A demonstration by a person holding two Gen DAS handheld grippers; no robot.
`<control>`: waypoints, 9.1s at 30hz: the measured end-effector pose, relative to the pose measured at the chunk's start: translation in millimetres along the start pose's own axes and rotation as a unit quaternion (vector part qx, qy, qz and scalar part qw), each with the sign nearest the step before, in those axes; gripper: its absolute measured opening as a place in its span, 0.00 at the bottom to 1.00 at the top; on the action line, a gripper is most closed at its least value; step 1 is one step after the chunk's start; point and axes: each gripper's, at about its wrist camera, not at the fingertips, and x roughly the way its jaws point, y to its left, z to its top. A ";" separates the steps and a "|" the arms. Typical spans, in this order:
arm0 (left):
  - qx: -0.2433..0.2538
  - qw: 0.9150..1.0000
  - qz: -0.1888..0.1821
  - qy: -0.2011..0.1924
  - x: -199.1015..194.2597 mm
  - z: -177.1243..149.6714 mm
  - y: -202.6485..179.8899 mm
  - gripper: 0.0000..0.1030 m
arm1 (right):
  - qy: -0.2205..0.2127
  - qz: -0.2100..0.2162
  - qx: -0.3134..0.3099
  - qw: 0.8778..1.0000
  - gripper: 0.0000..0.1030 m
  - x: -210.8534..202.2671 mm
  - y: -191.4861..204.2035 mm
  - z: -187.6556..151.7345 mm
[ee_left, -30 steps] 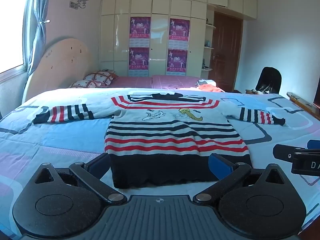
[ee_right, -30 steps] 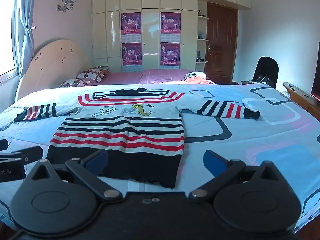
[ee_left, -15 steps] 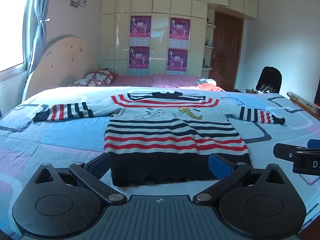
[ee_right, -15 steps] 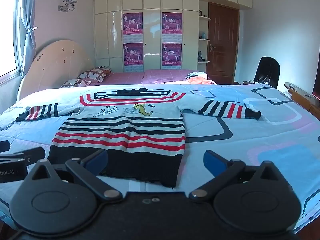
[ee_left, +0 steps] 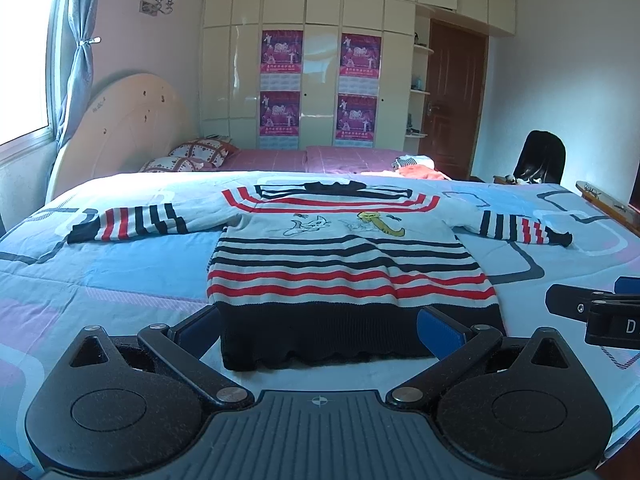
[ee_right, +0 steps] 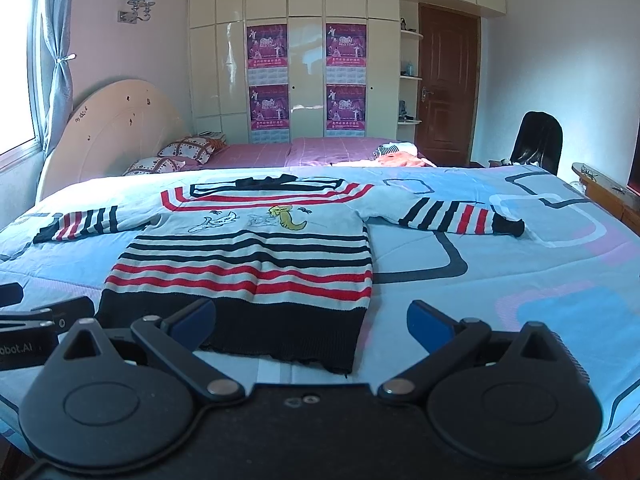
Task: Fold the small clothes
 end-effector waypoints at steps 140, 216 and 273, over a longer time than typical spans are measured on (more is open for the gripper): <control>-0.118 0.988 0.068 0.074 379.5 117.1 55.0 1.00 | -0.052 -0.131 0.143 0.980 0.08 357.9 -197.0 159.1; -0.188 0.972 -0.102 0.095 493.5 92.9 54.6 0.05 | 0.079 0.016 0.047 0.996 0.11 399.9 -86.6 114.1; -0.136 0.990 0.037 -0.001 461.3 125.2 60.0 0.69 | 0.026 0.054 0.040 0.997 0.20 471.6 -139.4 182.1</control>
